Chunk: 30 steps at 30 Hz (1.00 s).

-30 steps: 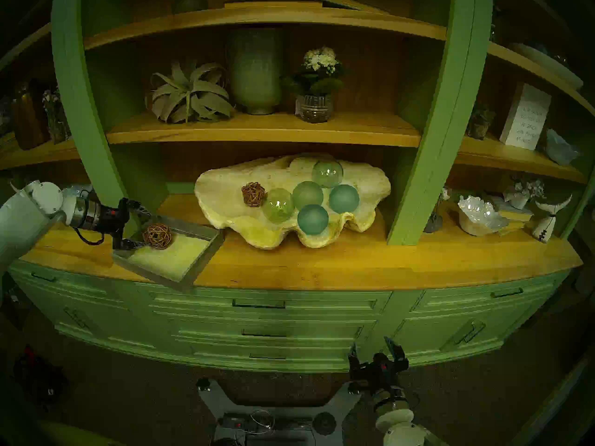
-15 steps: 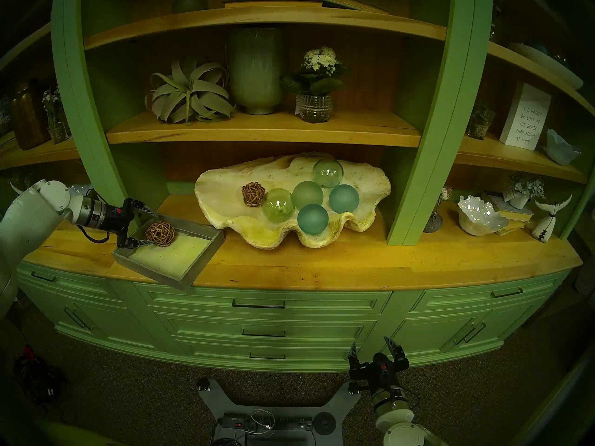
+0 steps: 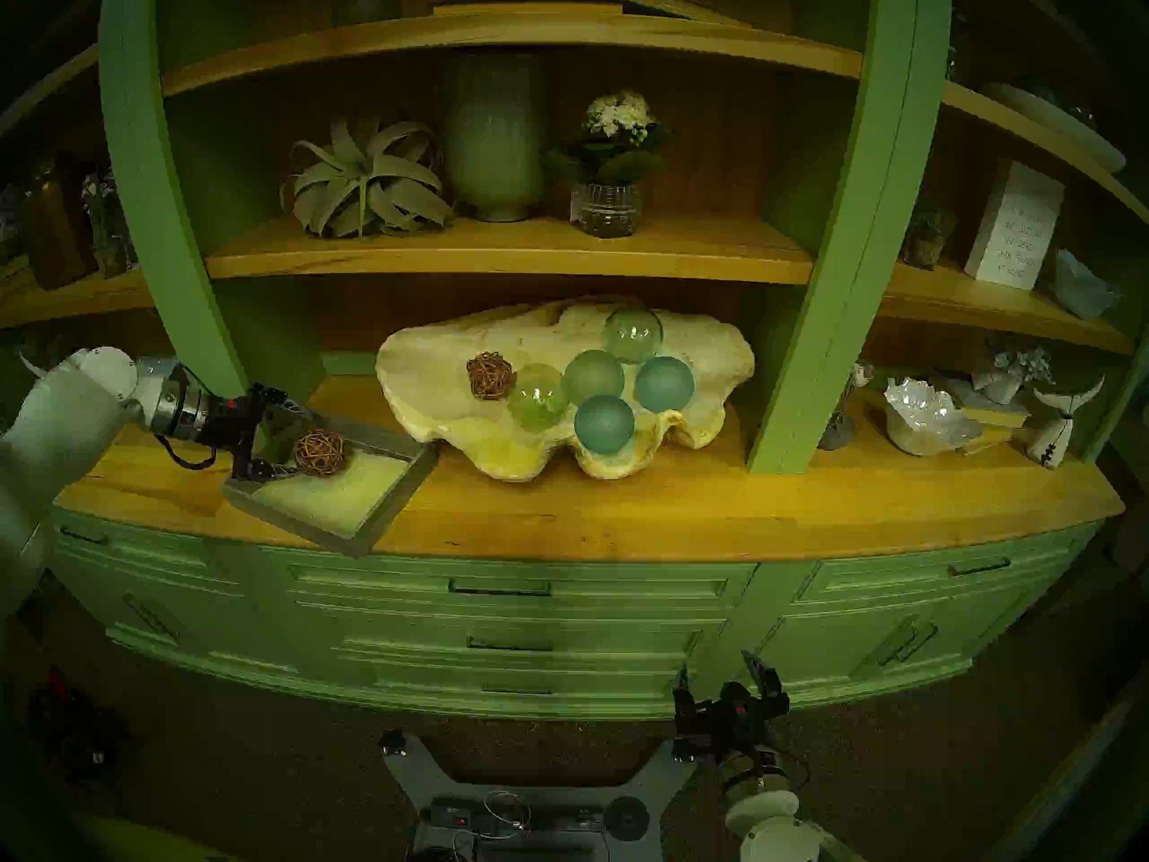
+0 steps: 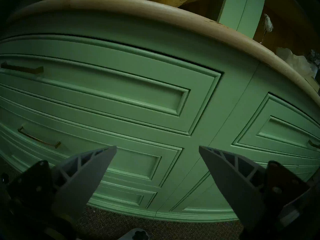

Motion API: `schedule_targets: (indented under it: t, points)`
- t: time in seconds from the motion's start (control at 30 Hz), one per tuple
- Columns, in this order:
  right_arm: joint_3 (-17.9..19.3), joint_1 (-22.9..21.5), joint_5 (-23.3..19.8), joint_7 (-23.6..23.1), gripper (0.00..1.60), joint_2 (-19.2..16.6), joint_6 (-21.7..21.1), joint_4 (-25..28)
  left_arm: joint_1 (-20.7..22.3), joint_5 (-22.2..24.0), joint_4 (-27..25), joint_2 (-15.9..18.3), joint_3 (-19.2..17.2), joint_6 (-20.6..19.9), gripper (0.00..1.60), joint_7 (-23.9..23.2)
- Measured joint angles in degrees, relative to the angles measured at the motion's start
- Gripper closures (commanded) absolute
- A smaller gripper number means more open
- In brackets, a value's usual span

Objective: Put wooden balls into bowl

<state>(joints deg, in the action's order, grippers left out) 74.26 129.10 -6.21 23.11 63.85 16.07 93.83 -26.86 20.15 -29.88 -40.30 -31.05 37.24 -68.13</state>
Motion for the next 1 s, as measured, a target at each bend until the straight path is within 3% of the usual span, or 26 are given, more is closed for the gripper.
schedule_targets:
  t: [0.17,0.3,0.67,1.0]
  points:
    - [0.0,0.0,0.0,0.0,0.00,0.0,0.0,0.0,-1.0,5.3,-3.3,1.3,-1.2,-0.8,0.00,-0.5]
    - [0.0,0.0,0.0,0.0,0.00,0.0,0.0,0.0,-2.2,9.8,-6.0,3.1,-1.7,-3.6,0.00,-3.0]
    - [0.0,0.0,0.0,0.0,0.00,0.0,0.0,0.0,-5.2,17.4,-2.5,4.3,-3.5,-12.3,0.00,-9.9]
    - [0.0,0.0,0.0,0.0,0.00,0.0,0.0,0.0,-6.1,20.1,-3.7,3.3,-5.4,-14.9,0.00,-7.7]
